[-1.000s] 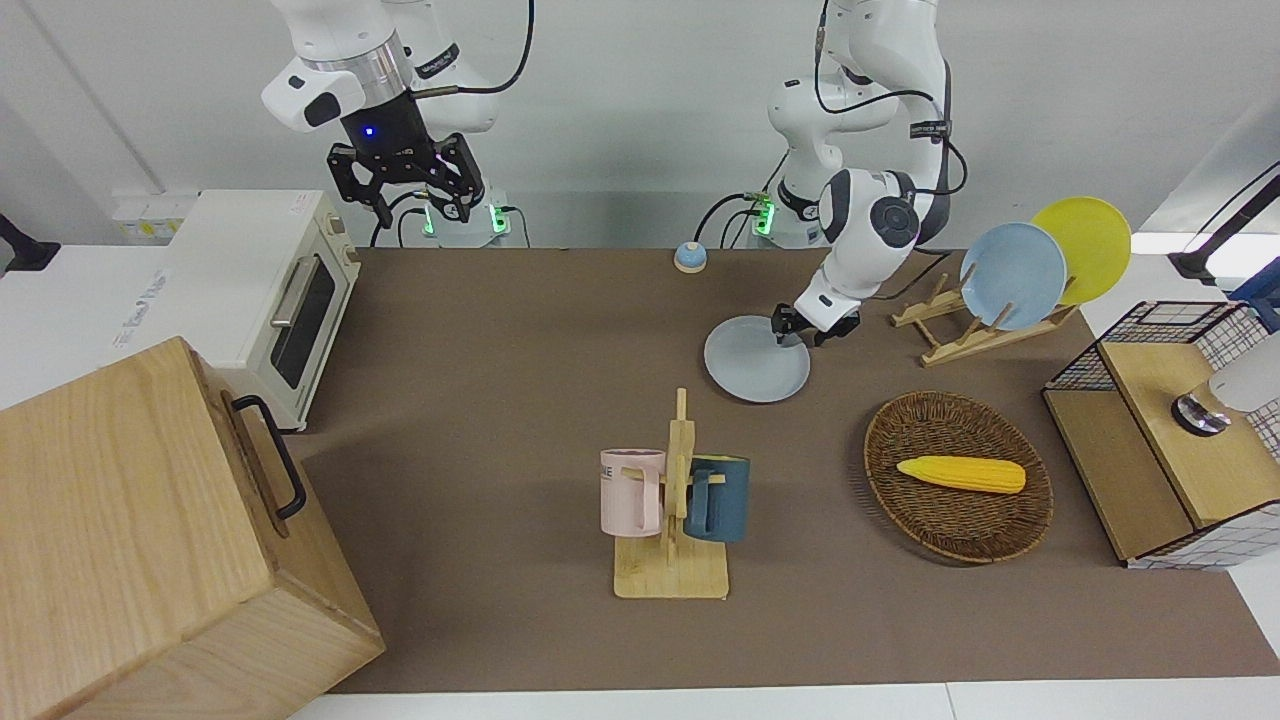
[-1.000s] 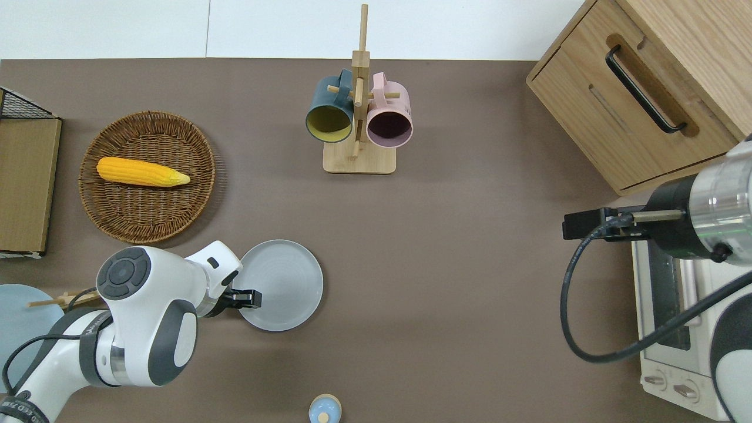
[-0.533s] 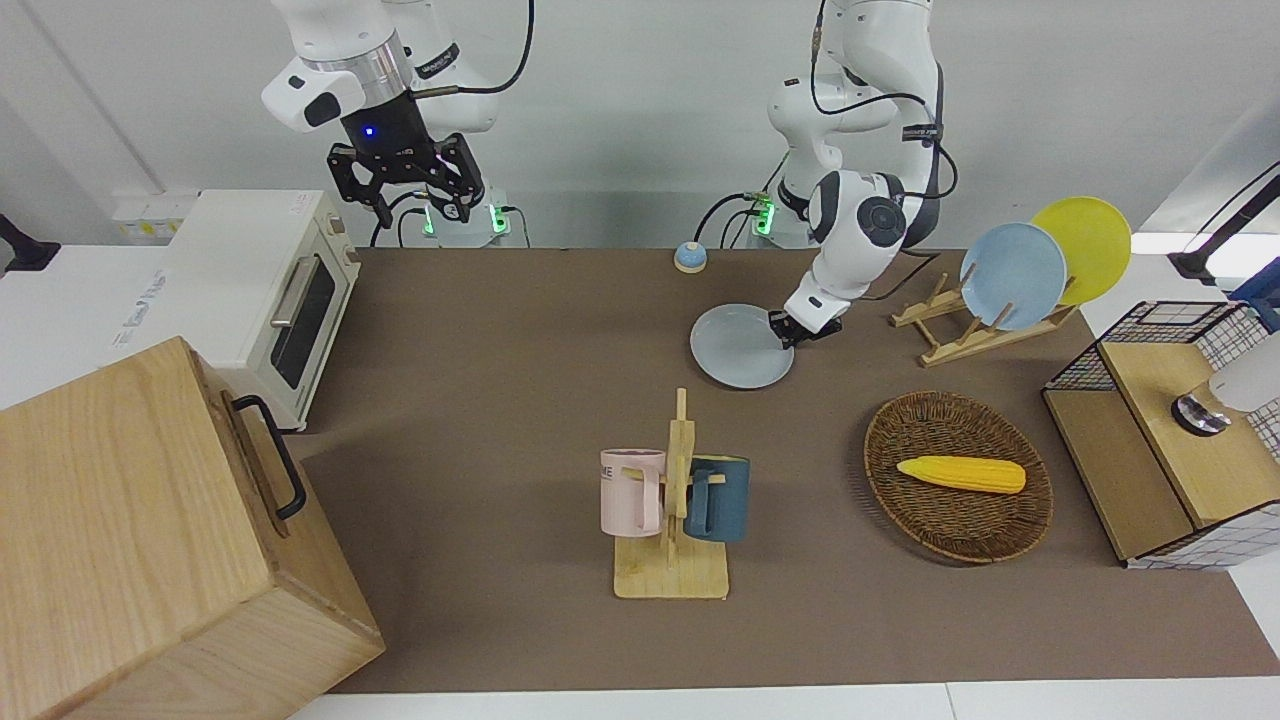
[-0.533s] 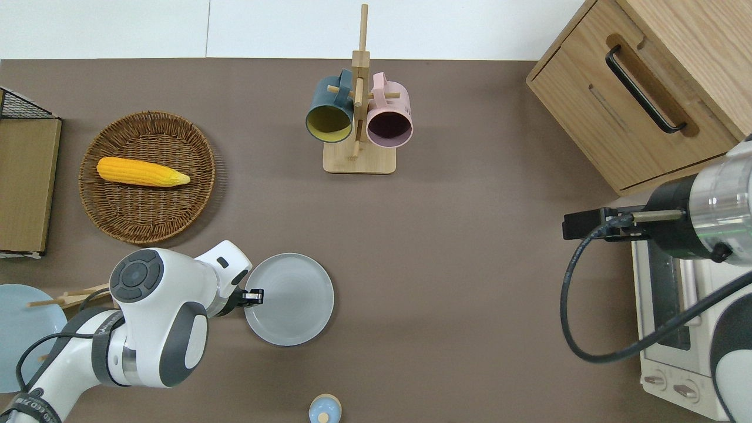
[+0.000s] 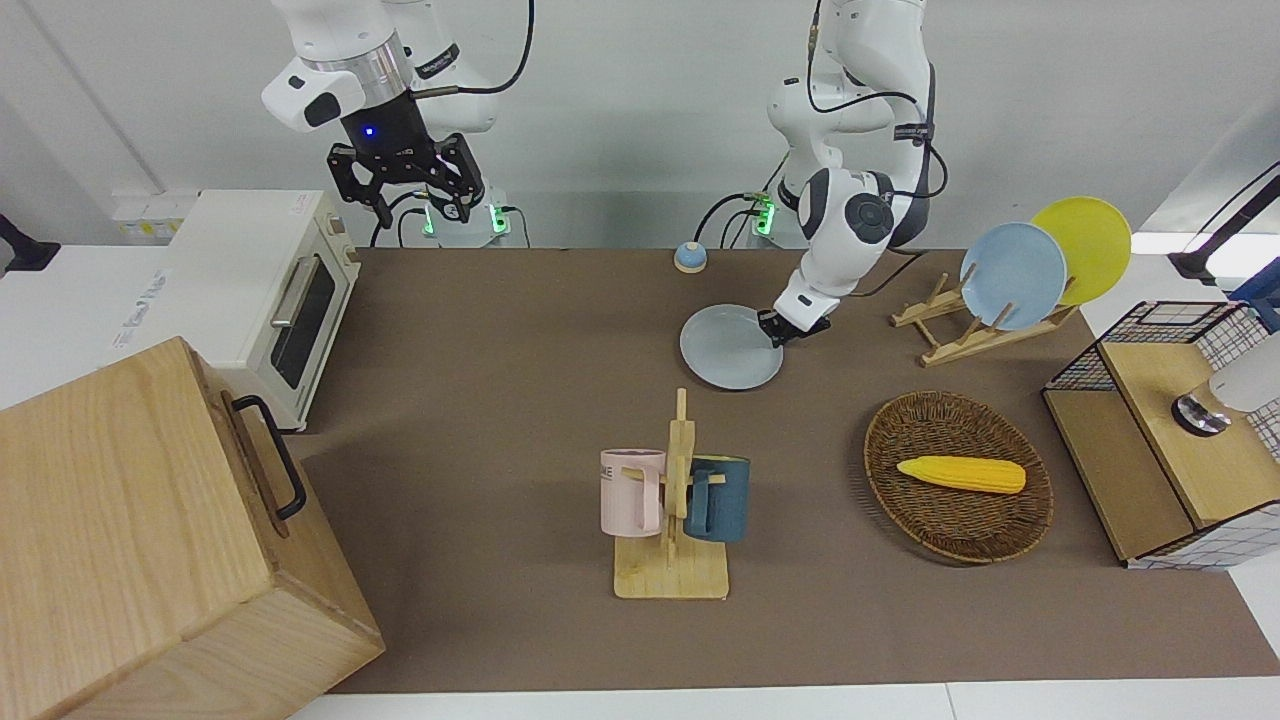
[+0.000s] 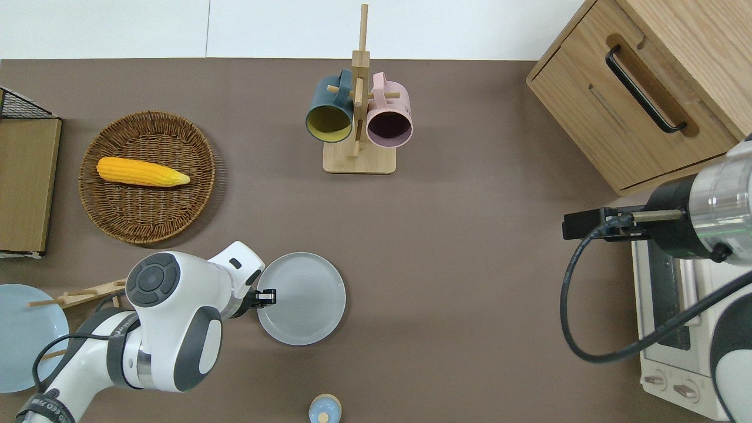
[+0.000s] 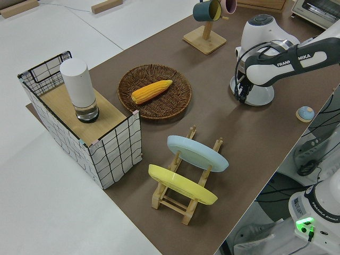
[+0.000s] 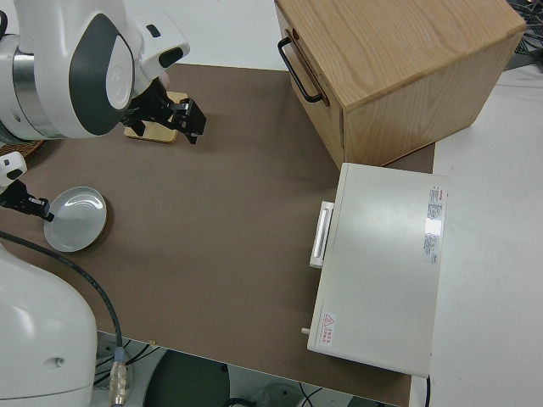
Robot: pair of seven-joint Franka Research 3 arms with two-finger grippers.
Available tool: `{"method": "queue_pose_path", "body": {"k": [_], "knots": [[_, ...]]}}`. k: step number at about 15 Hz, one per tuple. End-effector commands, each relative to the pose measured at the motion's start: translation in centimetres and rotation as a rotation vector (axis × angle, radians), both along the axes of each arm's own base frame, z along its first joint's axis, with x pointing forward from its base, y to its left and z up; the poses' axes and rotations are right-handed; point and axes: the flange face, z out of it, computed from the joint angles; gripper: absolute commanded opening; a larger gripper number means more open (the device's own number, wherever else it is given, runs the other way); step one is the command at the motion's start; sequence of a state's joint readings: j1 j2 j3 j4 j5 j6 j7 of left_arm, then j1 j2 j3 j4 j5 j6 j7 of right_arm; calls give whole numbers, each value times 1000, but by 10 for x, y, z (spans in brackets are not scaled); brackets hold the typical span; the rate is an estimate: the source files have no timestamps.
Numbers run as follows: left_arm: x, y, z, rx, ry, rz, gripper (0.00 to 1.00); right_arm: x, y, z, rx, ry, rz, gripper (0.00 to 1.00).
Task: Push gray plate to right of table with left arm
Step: 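Press the left gripper against the gray plate's rim and start pushing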
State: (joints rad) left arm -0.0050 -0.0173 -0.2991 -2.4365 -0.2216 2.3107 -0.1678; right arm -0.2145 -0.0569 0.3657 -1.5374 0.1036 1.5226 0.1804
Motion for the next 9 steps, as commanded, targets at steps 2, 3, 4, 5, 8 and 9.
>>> {"method": "queue_pose_path", "body": {"k": [2, 3, 4, 5, 8, 9], "knots": [[-13, -54, -8, -15, -17, 55, 0, 1, 0, 3, 18, 0, -2, 996], [-15, -68, -11, -16, -17, 62, 0, 1, 0, 3, 18, 0, -2, 996], [-18, -81, -13, -16, -18, 71, 0, 1, 0, 3, 18, 0, -2, 996], [-20, -91, -13, -19, -30, 85, 0, 1, 0, 3, 18, 0, -2, 996], [-23, -119, -9, -31, -47, 104, 0, 1, 0, 3, 18, 0, -2, 996], [-25, -132, -10, -35, -42, 107, 0, 1, 0, 3, 18, 0, -2, 996]]}}
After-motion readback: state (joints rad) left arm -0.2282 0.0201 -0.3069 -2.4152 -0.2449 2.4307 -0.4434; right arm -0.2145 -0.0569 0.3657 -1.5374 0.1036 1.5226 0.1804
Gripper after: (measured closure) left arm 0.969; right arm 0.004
